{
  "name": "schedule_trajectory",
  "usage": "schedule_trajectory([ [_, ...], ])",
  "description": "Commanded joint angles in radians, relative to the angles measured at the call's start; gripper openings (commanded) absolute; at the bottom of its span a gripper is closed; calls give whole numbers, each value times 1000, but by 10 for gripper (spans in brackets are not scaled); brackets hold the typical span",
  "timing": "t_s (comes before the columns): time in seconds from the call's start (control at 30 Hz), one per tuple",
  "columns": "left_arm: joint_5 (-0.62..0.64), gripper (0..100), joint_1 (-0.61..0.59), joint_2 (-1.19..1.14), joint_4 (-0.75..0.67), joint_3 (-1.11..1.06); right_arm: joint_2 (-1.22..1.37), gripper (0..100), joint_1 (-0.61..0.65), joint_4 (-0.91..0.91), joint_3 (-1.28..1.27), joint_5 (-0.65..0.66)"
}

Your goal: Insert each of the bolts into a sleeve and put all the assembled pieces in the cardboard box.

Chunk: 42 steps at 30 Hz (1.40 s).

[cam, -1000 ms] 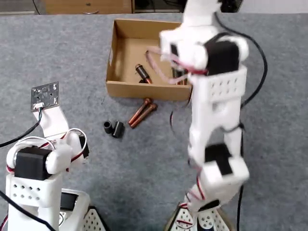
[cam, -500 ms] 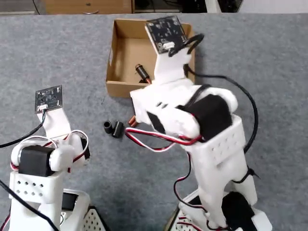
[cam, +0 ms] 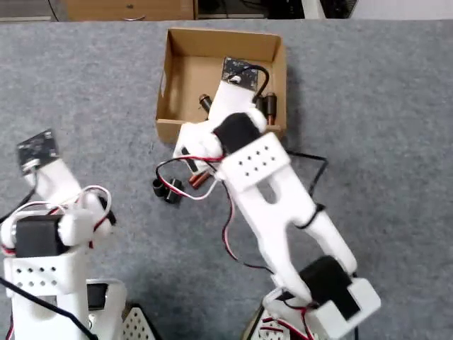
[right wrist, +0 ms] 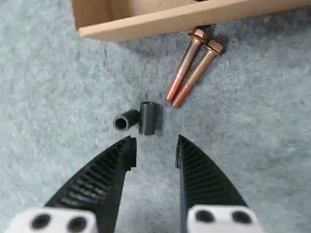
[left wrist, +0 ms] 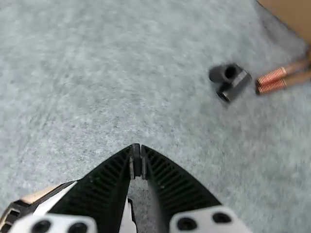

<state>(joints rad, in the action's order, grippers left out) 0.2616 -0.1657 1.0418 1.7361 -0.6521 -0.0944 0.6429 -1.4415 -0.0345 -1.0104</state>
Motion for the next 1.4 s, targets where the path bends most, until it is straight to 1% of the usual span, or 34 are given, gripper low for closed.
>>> schedule_trajectory([
  [0.0, 8, 19, -75, 10, -14, -2, 59, 131, 36, 58, -4, -54],
  [0.23, 14, 19, -83, 10, -14, -2, 271, 131, 142, 155, 4, -55],
  [0.4, 11, 19, -87, 10, -14, -2, 397, 131, 142, 215, 4, -55],
  [0.53, 12, 19, -86, 10, -14, -2, 466, 131, 143, 229, 27, -57],
  [0.97, 8, 19, -87, 10, -14, 3, 604, 131, 142, 244, 171, -57],
  [1.37, 8, 19, -81, 10, -14, 8, 690, 130, 143, 252, 179, -57],
])
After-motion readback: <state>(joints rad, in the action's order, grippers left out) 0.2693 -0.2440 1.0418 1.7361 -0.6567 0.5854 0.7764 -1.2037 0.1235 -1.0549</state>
